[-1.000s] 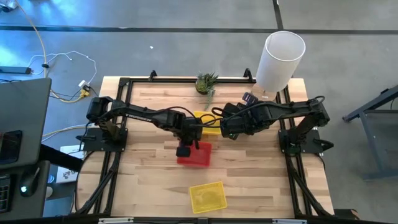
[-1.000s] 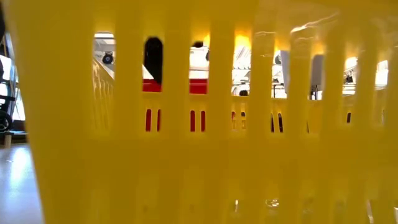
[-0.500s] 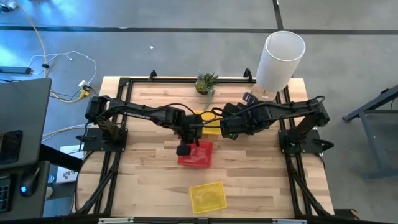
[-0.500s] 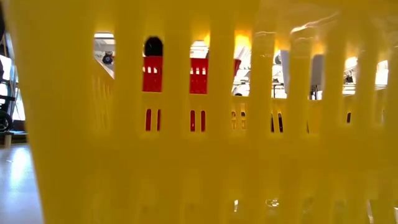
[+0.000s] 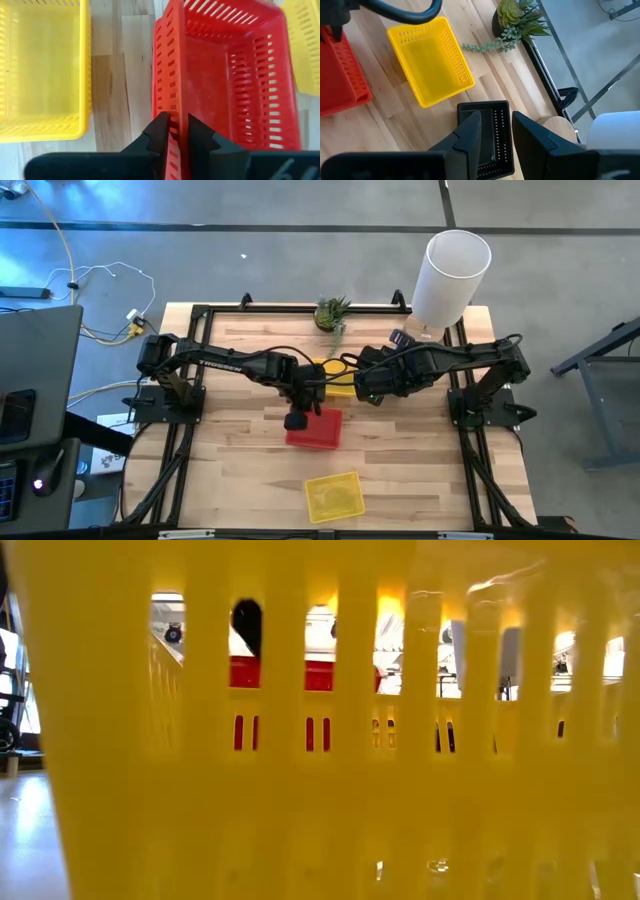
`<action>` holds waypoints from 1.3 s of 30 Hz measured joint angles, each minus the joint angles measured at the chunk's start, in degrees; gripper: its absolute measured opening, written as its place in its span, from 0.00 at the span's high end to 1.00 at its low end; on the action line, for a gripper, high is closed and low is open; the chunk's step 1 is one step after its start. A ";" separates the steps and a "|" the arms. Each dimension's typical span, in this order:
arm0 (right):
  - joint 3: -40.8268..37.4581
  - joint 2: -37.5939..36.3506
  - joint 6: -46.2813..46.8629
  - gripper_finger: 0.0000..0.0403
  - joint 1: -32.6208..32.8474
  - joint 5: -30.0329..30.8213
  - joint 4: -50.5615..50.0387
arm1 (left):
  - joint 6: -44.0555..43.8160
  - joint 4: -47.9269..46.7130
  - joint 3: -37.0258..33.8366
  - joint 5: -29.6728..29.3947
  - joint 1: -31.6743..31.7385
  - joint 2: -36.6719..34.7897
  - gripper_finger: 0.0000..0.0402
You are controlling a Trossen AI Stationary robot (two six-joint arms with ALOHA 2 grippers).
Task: Stack baskets by color
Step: Stack the bottom red bin on the top red bin
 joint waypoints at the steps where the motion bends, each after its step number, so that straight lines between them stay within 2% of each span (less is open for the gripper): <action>1: 0.00 0.00 0.00 0.76 0.00 -0.24 0.00 | 0.00 0.00 0.00 0.00 0.00 0.00 0.90; 9: 0.00 0.00 0.02 0.76 0.00 -0.75 0.00 | 0.00 0.00 0.00 0.00 0.00 0.00 0.81; 15: 0.00 0.00 0.02 0.76 0.00 -0.98 0.00 | 0.00 0.01 -0.02 0.00 0.00 0.71 0.80; 19: 0.00 0.00 0.02 0.76 0.00 -1.32 0.00 | -0.07 -0.24 -0.07 0.06 0.00 1.85 0.82; 26: 0.00 0.00 0.01 0.76 0.00 -1.36 0.00 | -1.85 -0.05 -0.07 0.61 0.02 1.97 0.98; 39: 0.00 0.00 0.04 0.76 0.02 -1.62 0.00 | -3.08 0.40 -0.33 -0.03 0.20 1.97 0.97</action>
